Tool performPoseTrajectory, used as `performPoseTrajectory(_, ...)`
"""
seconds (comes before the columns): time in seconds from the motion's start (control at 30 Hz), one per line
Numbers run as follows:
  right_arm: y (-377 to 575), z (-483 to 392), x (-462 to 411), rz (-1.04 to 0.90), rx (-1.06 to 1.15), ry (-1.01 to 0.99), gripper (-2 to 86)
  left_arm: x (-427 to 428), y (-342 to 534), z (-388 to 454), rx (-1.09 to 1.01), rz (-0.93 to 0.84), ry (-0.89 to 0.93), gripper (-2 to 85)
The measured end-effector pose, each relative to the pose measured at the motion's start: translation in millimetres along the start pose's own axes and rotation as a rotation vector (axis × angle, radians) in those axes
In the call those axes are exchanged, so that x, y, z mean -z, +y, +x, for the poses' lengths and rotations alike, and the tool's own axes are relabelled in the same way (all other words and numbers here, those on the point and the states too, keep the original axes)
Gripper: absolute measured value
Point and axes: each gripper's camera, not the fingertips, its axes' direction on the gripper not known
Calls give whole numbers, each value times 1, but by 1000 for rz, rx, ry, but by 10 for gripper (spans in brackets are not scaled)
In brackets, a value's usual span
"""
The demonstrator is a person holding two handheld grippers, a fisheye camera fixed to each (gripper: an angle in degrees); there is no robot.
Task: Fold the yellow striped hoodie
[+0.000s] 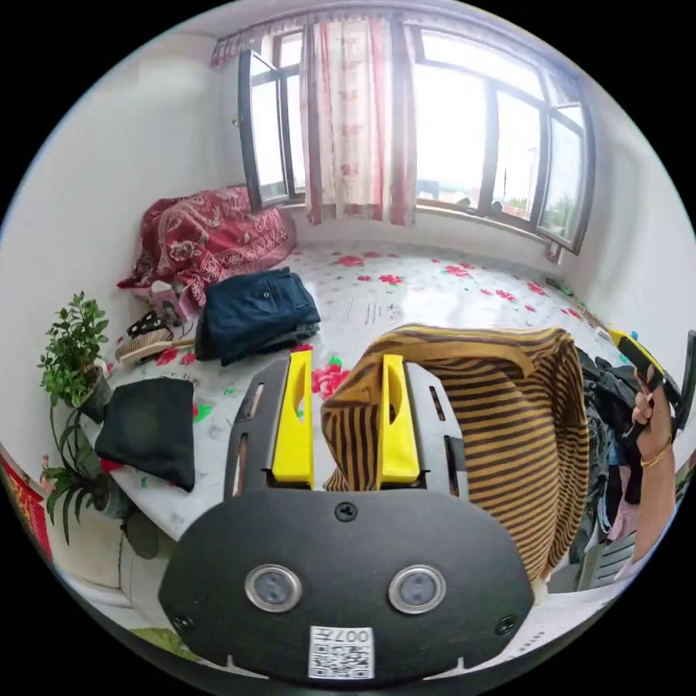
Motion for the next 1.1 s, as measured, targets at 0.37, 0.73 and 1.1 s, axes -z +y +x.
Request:
performPoseTrajectory(0.37, 210, 8, -155, -500, -38, 170, 47, -79, 136, 0, -83, -572, -6, 133)
performPoseTrajectory(0.73, 168, 41, -249, -782, -26, 6, 6, -51, 33, -34, -235, -628, 62, -7)
performPoseTrajectory(1.1, 16, 90, -209, -300, -149, 563, 19, -37, -125, -164, 109, -408, -402, 75)
